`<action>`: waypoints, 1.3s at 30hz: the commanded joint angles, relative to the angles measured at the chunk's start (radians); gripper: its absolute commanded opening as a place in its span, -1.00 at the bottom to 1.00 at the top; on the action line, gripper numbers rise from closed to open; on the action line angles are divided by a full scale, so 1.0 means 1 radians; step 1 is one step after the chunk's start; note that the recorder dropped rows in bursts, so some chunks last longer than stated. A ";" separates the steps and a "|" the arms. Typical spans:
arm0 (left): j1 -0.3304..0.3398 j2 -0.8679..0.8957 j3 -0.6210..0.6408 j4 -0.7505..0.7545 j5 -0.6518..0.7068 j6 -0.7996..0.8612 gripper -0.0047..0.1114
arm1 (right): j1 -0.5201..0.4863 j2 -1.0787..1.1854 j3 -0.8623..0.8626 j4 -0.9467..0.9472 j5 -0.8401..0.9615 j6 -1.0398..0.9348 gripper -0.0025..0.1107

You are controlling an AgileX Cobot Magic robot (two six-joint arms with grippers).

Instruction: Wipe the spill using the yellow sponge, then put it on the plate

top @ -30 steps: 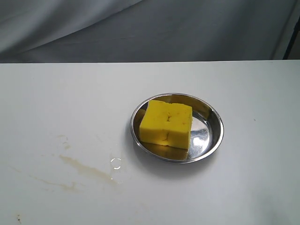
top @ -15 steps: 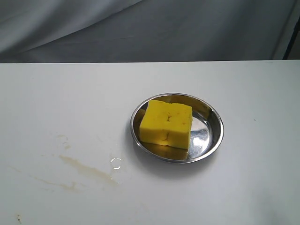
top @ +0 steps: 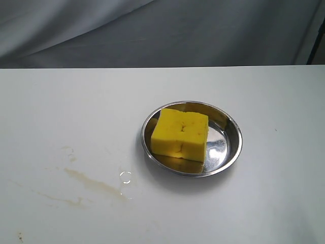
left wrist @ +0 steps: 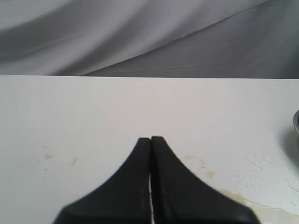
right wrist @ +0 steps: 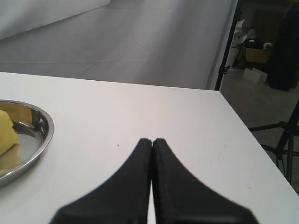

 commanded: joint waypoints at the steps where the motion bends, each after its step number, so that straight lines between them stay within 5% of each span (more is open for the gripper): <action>1: -0.004 -0.004 0.004 -0.008 -0.004 -0.005 -0.92 | -0.008 0.002 0.003 0.009 -0.008 0.001 -0.96; 9: -0.004 -0.004 0.004 -0.008 -0.004 -0.005 -0.92 | 0.061 0.002 0.003 0.009 -0.008 0.001 -0.96; 39: -0.004 -0.004 0.004 -0.008 -0.004 -0.005 -0.92 | 0.061 0.002 0.003 0.009 -0.008 0.001 -0.96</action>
